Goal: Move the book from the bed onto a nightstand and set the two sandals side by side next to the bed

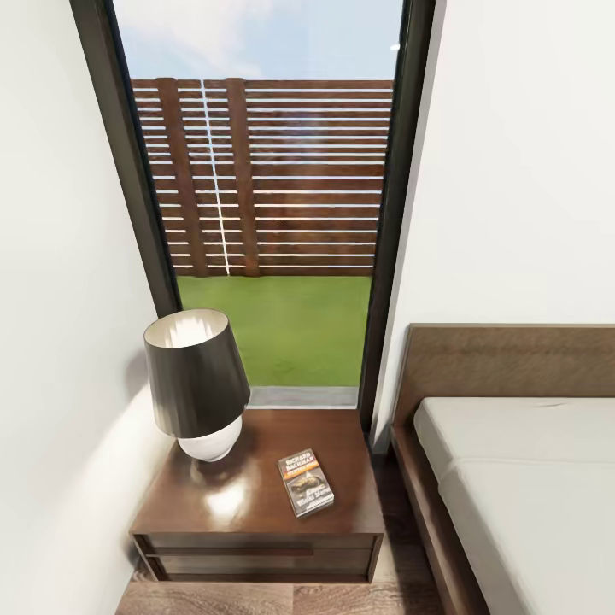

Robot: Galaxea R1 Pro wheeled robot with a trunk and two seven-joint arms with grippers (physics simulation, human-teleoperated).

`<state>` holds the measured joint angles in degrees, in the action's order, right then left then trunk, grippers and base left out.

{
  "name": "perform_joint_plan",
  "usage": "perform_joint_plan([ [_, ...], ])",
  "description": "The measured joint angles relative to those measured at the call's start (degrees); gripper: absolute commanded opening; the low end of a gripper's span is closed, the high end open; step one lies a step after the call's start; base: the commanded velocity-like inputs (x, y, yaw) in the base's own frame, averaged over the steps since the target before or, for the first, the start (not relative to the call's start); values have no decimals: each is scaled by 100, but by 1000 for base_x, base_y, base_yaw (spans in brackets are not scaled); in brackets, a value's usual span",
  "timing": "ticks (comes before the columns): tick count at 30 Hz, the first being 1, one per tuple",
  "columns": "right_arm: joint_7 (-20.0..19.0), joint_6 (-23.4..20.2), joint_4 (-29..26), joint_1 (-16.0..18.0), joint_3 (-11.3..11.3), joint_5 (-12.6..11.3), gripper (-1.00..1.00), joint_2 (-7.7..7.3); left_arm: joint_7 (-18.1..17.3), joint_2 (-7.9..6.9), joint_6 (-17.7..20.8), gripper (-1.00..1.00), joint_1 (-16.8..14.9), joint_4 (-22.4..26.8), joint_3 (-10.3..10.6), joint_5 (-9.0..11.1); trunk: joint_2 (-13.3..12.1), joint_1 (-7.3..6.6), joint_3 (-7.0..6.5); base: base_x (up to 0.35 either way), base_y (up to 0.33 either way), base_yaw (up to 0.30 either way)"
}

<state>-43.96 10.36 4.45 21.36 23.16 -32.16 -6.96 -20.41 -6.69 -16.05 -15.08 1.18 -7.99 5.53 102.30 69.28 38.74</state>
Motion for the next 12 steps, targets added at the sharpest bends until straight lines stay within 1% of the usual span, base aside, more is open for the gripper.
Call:
perform_joint_plan([
  [3, 0, 0, -1, 0, 0, 0, 100, -1, 2, 26, 2, 100, -3, 0, 3, 2, 0, 0, 0, 0, 0, 0],
  [6, 0, 0, 1, 0, 0, 0, 100, 3, 4, 92, 6, 100, -2, -3, 1, 3, 0, 0, 0, 0, 0, 0],
  [12, 0, 0, -1, 0, 0, 0, 100, 0, 4, 147, 1, 100, 0, 0, -1, 3, 0, 0, 0, 0, 0, 0],
])
